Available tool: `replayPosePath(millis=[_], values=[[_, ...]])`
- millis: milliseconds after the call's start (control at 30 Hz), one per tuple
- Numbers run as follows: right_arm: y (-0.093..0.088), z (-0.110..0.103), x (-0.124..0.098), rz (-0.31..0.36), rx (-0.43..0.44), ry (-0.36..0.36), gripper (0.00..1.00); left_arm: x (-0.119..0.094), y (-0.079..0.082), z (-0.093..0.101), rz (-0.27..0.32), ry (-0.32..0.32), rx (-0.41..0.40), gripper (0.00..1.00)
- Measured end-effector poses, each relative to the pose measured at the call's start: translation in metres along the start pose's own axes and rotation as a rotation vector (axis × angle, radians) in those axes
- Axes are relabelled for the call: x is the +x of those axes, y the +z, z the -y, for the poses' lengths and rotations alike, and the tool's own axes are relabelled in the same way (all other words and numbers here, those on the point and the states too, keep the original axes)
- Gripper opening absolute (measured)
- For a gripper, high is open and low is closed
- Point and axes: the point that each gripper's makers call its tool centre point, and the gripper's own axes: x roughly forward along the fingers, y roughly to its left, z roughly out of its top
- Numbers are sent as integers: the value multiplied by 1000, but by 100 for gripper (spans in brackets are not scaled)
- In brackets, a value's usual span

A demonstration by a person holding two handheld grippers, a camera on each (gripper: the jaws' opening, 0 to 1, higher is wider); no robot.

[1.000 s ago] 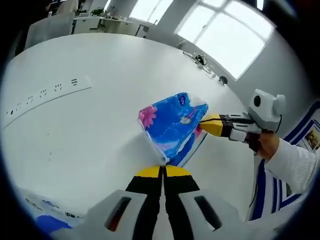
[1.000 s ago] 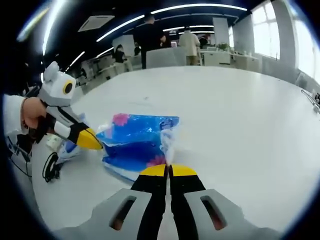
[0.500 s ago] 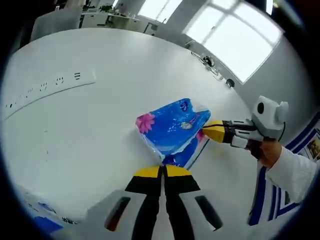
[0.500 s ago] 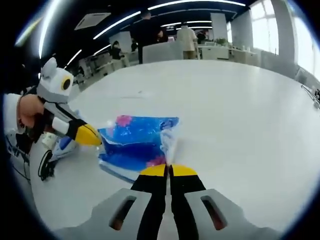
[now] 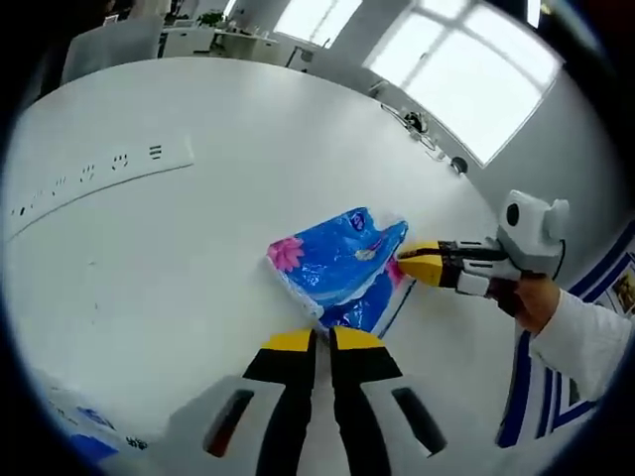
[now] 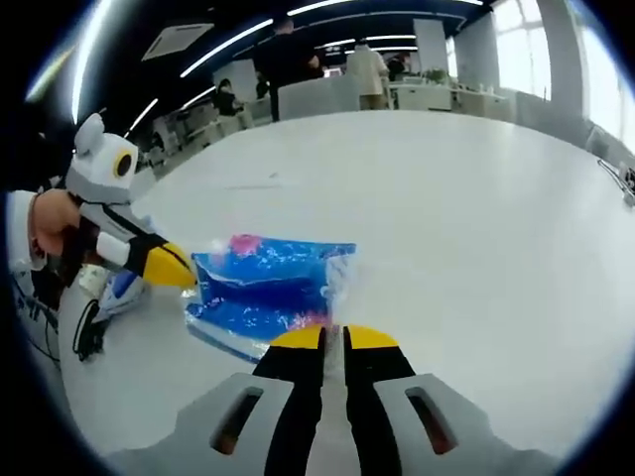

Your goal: Arrange the tabletop items into an orderly group along one side of the table until the central work area is clear of visible clutter.

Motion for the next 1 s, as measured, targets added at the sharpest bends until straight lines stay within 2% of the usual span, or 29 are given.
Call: replayPosePath(millis=[300, 1000], values=[[-1, 2, -1, -4, 5, -12, 8, -5, 1, 2, 12, -12, 20, 15], [12, 5, -12, 55, 42, -37, 25, -21, 10, 11, 47, -39, 89, 37]])
